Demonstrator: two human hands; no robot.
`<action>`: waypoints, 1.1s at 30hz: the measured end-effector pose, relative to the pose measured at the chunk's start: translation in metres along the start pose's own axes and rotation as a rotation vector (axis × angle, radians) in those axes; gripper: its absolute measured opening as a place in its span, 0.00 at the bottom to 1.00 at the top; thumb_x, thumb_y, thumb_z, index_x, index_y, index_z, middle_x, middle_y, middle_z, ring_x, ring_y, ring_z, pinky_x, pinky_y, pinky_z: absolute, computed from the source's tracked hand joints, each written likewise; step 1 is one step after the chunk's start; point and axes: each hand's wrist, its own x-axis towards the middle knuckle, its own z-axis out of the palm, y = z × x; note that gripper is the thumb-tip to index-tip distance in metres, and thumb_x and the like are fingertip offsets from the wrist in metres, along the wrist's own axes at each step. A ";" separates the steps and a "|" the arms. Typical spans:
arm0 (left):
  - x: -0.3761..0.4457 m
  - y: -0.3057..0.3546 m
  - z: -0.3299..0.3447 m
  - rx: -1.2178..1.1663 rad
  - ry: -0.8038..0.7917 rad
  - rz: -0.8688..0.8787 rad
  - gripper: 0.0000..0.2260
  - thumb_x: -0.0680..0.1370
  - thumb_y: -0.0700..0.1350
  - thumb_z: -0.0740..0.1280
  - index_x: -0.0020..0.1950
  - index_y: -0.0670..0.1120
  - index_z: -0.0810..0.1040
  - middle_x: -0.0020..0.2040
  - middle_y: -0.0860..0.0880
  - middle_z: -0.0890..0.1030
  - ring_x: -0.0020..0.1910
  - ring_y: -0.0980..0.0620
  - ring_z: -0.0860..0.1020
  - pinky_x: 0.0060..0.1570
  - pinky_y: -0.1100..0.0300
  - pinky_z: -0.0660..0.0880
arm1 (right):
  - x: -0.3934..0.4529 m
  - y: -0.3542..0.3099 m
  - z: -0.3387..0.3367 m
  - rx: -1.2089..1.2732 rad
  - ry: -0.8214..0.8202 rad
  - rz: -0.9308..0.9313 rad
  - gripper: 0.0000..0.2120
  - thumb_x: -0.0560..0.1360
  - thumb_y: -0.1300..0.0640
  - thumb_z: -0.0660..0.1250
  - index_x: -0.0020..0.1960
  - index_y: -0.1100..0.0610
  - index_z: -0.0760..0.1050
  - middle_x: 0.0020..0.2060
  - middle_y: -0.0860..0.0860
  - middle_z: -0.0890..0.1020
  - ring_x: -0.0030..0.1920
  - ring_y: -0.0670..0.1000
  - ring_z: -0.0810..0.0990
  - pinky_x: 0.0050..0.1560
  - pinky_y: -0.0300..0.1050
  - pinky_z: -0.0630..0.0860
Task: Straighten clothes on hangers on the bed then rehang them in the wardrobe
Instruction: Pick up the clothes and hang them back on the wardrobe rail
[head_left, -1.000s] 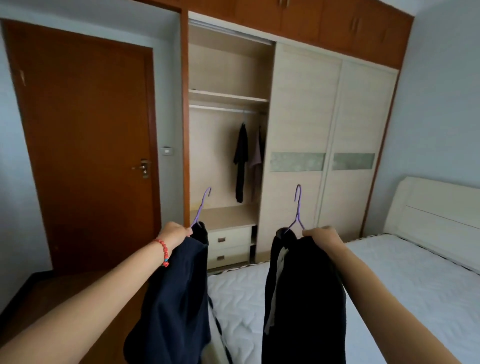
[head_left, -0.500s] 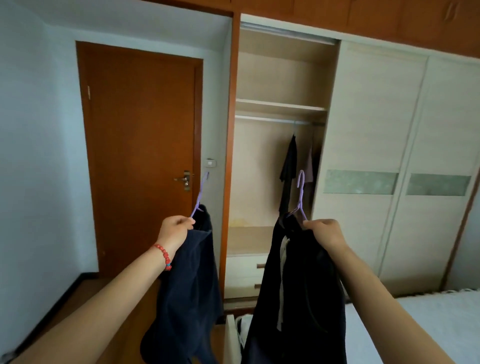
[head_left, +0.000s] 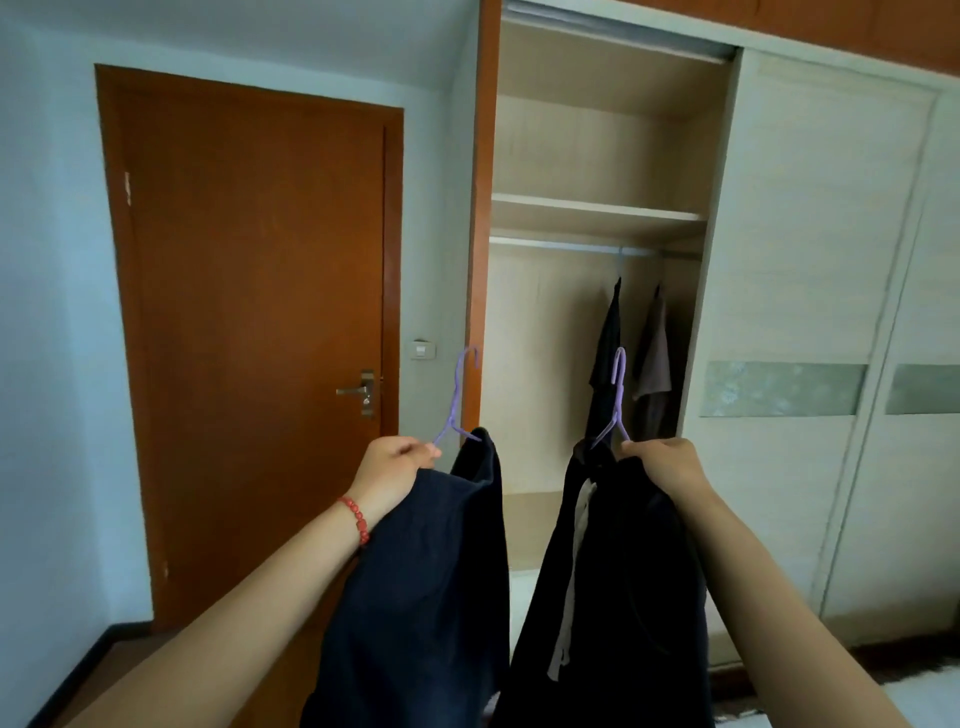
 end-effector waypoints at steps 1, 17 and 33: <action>0.025 -0.003 0.002 -0.010 -0.024 0.006 0.08 0.77 0.41 0.63 0.41 0.40 0.78 0.40 0.41 0.75 0.36 0.49 0.71 0.33 0.63 0.66 | 0.016 -0.004 0.012 0.010 0.015 0.005 0.09 0.72 0.63 0.68 0.38 0.69 0.77 0.32 0.58 0.76 0.33 0.54 0.74 0.34 0.41 0.69; 0.341 -0.036 0.099 -0.230 -0.180 0.010 0.10 0.76 0.37 0.63 0.36 0.38 0.79 0.30 0.49 0.74 0.31 0.54 0.71 0.31 0.64 0.66 | 0.236 -0.022 0.103 -0.065 0.267 -0.067 0.08 0.73 0.61 0.66 0.36 0.61 0.71 0.32 0.58 0.70 0.31 0.53 0.68 0.27 0.40 0.64; 0.586 -0.033 0.222 -0.502 -0.235 -0.114 0.07 0.74 0.37 0.65 0.36 0.41 0.77 0.33 0.45 0.75 0.35 0.48 0.74 0.33 0.61 0.69 | 0.470 -0.040 0.135 -0.018 0.271 -0.026 0.16 0.74 0.61 0.66 0.50 0.77 0.75 0.35 0.61 0.75 0.31 0.55 0.74 0.28 0.37 0.72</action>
